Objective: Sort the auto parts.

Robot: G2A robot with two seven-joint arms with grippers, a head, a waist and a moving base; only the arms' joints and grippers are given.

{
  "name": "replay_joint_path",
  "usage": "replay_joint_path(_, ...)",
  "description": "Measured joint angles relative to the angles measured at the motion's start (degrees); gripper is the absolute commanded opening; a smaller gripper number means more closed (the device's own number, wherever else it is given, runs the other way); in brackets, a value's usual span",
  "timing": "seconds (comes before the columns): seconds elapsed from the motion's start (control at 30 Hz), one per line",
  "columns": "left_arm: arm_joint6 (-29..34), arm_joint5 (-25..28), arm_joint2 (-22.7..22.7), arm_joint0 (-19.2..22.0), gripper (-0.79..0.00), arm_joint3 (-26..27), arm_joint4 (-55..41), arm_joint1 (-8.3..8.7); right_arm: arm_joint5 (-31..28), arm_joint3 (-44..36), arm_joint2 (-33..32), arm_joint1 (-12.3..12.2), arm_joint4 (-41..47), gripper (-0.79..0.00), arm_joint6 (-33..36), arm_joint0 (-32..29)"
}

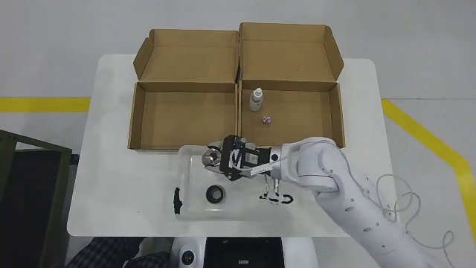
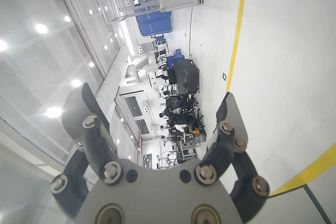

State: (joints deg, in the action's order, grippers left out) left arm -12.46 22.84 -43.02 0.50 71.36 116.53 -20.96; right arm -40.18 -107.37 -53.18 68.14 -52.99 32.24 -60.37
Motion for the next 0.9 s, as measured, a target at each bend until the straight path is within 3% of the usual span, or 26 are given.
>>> replay_joint_path(0.33, 0.0, 0.0, 0.0, 0.0, 0.000, 0.0, 0.0, 0.00, -1.4, -3.6, -9.9, -2.0, 6.1, -0.785, -3.7, -5.8)
replay_joint_path(0.9, 0.0, 0.0, 0.0, 0.0, 0.000, 0.0, 0.0, 0.00, 0.3, 0.0, -12.9, -2.7, 14.6, -0.785, -3.6, -6.0)
